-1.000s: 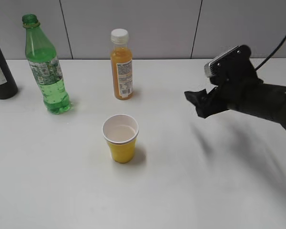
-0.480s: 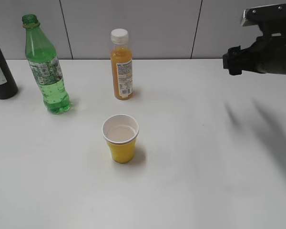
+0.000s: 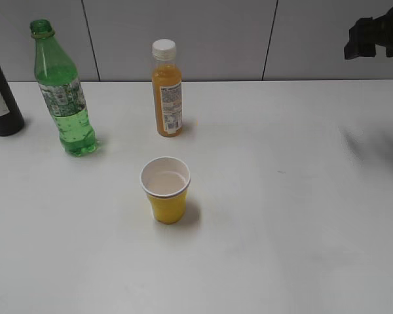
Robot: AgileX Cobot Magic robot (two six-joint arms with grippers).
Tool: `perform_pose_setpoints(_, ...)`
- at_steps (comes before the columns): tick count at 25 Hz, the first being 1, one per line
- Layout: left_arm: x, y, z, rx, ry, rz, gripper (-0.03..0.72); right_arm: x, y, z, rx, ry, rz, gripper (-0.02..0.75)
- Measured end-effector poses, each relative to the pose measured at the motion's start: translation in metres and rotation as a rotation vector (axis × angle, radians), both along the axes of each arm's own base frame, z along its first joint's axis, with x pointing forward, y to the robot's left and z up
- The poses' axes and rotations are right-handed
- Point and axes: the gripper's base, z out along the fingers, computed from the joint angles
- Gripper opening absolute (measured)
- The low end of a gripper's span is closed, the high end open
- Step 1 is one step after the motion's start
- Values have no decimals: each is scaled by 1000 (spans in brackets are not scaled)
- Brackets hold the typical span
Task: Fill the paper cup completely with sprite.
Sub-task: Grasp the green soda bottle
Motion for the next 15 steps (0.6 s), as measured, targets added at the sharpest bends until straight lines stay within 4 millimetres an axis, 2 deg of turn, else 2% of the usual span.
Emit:
perform_pose_setpoints(6, 0, 0, 0, 0, 0, 0, 237, 14, -7, 19, -64, 273, -52, 621)
perform_pose_setpoints(11, 0, 0, 0, 0, 0, 0, 237, 7, -12, 26, -138, 439, -57, 596)
perform_pose_setpoints(15, 0, 0, 0, 0, 0, 0, 237, 4, -10, 27, -122, 471, -42, 592)
